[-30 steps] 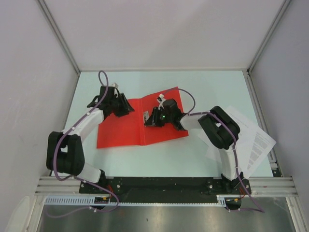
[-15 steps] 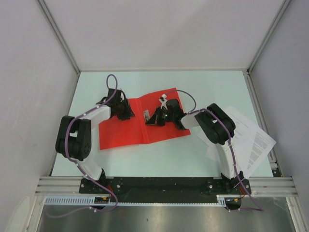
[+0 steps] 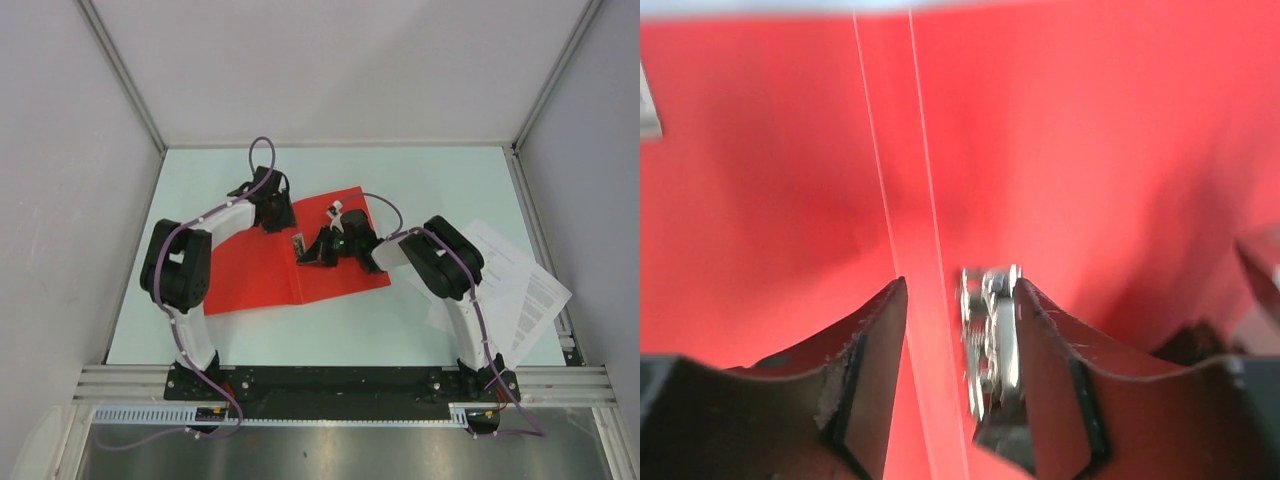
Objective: Put the files into the folder
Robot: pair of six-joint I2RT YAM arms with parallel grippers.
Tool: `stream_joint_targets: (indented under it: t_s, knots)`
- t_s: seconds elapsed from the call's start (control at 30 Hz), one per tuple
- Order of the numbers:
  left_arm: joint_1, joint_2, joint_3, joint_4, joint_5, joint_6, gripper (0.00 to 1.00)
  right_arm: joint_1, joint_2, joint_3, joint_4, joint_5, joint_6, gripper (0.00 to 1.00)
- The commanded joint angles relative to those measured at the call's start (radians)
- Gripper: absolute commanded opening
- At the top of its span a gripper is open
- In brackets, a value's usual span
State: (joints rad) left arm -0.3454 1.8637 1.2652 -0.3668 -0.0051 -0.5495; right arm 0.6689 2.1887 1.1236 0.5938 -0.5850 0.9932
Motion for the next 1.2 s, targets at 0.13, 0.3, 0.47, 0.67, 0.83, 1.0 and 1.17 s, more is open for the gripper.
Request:
stream_joint_targets:
  t_s: [0.13,0.3,0.47,0.67,0.83,1.0,1.17]
  knots:
    - [-0.055,0.071,0.089,-0.083,-0.143,-0.009,0.40,0.000,-0.003,-0.031,0.058,-0.029,0.027,0.00]
    - [-0.092,0.031,0.033,-0.047,-0.176,-0.036,0.35,-0.002,0.008,-0.039,0.087,-0.038,0.039,0.00]
    - [-0.106,0.032,0.022,-0.046,-0.194,-0.052,0.32,-0.005,0.016,-0.050,0.104,-0.042,0.044,0.00]
    - [-0.110,-0.014,-0.047,0.023,-0.191,-0.066,0.35,-0.017,0.011,-0.064,0.116,-0.050,0.044,0.00]
    - [-0.112,-0.106,-0.122,0.083,-0.185,-0.076,0.48,-0.020,0.016,-0.081,0.136,-0.056,0.047,0.00]
    - [-0.112,-0.120,-0.148,0.106,-0.170,-0.089,0.38,-0.020,0.026,-0.088,0.165,-0.075,0.058,0.00]
    - [-0.112,-0.064,-0.136,0.114,-0.148,-0.107,0.38,-0.020,0.046,-0.090,0.202,-0.102,0.074,0.00]
